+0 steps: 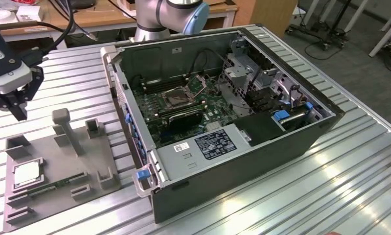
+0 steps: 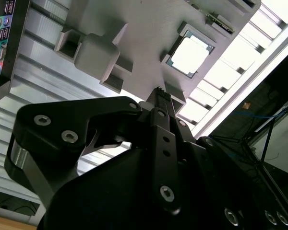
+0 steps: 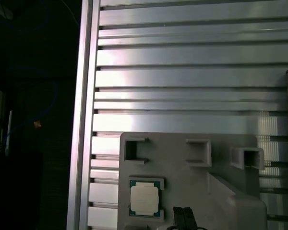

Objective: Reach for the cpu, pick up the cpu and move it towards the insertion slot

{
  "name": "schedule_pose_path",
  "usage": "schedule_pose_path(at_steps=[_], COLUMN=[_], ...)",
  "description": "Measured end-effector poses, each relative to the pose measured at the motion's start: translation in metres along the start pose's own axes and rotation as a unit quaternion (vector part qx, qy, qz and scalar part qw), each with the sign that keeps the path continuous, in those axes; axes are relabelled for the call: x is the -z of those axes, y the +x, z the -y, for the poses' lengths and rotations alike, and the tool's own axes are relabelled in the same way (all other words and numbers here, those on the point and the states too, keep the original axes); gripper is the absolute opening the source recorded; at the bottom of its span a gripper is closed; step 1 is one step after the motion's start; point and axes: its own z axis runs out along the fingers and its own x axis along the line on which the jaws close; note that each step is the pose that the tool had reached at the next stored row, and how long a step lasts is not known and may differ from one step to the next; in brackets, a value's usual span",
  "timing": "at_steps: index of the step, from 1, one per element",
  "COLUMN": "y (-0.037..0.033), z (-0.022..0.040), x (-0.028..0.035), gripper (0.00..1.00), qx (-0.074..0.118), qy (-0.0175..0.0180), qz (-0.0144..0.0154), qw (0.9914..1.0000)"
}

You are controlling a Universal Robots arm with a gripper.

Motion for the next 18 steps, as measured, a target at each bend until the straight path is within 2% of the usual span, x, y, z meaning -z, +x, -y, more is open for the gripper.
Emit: schedule_pose_path(at_steps=[18], y=[0.0024], z=[0.0022], x=[-0.0025], gripper=[0.11], qx=[0.0], qy=[-0.0004], qz=[0.0003], qw=[1.0])
